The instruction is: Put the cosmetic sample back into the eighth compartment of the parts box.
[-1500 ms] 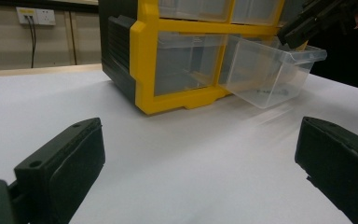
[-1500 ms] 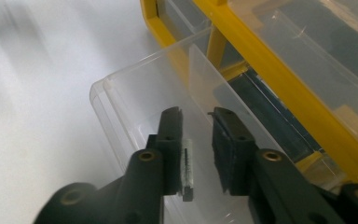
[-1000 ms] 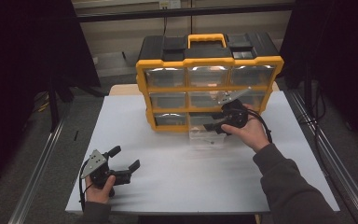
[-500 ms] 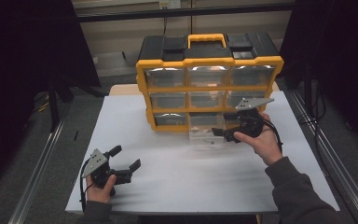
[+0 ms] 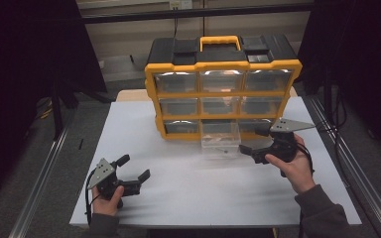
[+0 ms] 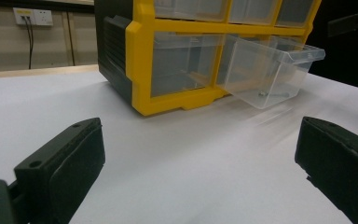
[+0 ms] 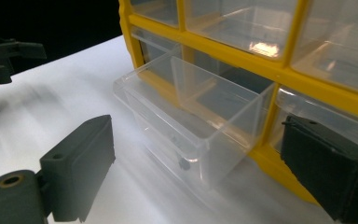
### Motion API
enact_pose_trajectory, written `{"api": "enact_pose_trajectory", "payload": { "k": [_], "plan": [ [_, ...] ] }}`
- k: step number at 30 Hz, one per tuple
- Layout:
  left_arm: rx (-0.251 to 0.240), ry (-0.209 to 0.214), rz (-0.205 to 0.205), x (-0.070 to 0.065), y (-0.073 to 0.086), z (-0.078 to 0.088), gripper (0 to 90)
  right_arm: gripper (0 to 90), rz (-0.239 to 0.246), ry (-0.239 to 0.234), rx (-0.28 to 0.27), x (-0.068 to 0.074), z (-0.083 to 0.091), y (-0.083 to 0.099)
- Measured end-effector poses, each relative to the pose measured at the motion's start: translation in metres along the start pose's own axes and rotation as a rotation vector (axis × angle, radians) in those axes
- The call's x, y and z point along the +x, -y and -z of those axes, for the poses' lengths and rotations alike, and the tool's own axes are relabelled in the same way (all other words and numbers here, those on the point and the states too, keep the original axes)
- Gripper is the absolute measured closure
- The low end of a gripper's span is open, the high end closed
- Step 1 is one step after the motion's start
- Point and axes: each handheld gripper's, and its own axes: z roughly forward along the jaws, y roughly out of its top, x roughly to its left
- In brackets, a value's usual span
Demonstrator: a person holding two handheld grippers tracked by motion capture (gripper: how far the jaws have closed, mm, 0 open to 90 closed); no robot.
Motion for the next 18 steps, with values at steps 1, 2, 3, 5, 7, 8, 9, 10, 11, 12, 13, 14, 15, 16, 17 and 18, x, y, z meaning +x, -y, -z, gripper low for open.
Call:
{"api": "enact_pose_trajectory", "payload": {
  "k": [1,2,3,5,7,8,9,10,11,12,13,14,15,16,17,18],
  "plan": [
    [0.000,-0.003,-0.006,0.001,0.000,0.000,1.6,8.6,-0.005,0.003,-0.007,0.001,0.002,0.002],
    [0.000,-0.005,-0.008,0.001,0.000,0.000,1.6,8.2,-0.004,0.007,-0.017,0.001,0.005,0.005],
    [0.000,-0.003,-0.003,0.001,0.000,0.000,1.6,8.0,-0.005,0.009,-0.023,0.002,0.007,0.007],
    [0.000,-0.005,-0.007,0.001,0.000,0.000,1.6,7.5,-0.003,0.020,-0.037,0.003,0.010,0.012],
    [-0.001,-0.001,0.002,0.000,0.000,0.000,1.6,7.1,-0.005,0.025,-0.043,0.004,0.014,0.017],
    [0.000,-0.001,-0.001,0.000,0.000,0.000,1.6,7.1,-0.008,0.022,-0.047,0.005,0.015,0.020],
    [0.000,-0.001,-0.001,0.000,0.000,0.000,1.6,7.1,-0.009,0.026,-0.047,0.005,0.017,0.022],
    [0.000,-0.001,-0.001,0.000,0.000,0.000,1.6,7.1,-0.005,0.029,-0.051,0.005,0.018,0.024],
    [0.000,-0.001,-0.001,0.000,0.000,0.000,1.6,7.1,-0.008,0.030,-0.054,0.006,0.019,0.027],
    [0.000,-0.002,0.001,0.000,0.000,0.000,1.6,7.0,-0.011,0.039,-0.055,0.006,0.021,0.030],
    [0.001,-0.002,0.001,0.000,0.000,0.000,1.6,6.9,-0.008,0.041,-0.061,0.006,0.022,0.032],
    [0.002,-0.002,-0.001,0.000,0.000,0.000,1.6,6.5,-0.007,0.052,-0.063,0.006,0.023,0.035],
    [0.002,-0.003,0.000,0.000,0.000,0.000,1.6,6.4,-0.008,0.060,-0.070,0.006,0.025,0.038],
    [0.002,-0.003,0.000,0.000,0.000,0.000,1.6,6.4,-0.012,0.071,-0.072,0.006,0.026,0.041],
    [0.000,-0.002,-0.001,0.000,0.000,0.000,1.6,6.5,-0.013,0.080,-0.079,0.006,0.028,0.045],
    [-0.001,-0.005,-0.006,0.000,0.000,0.000,1.6,6.5,-0.020,0.088,-0.083,0.006,0.029,0.048]
  ]
}}
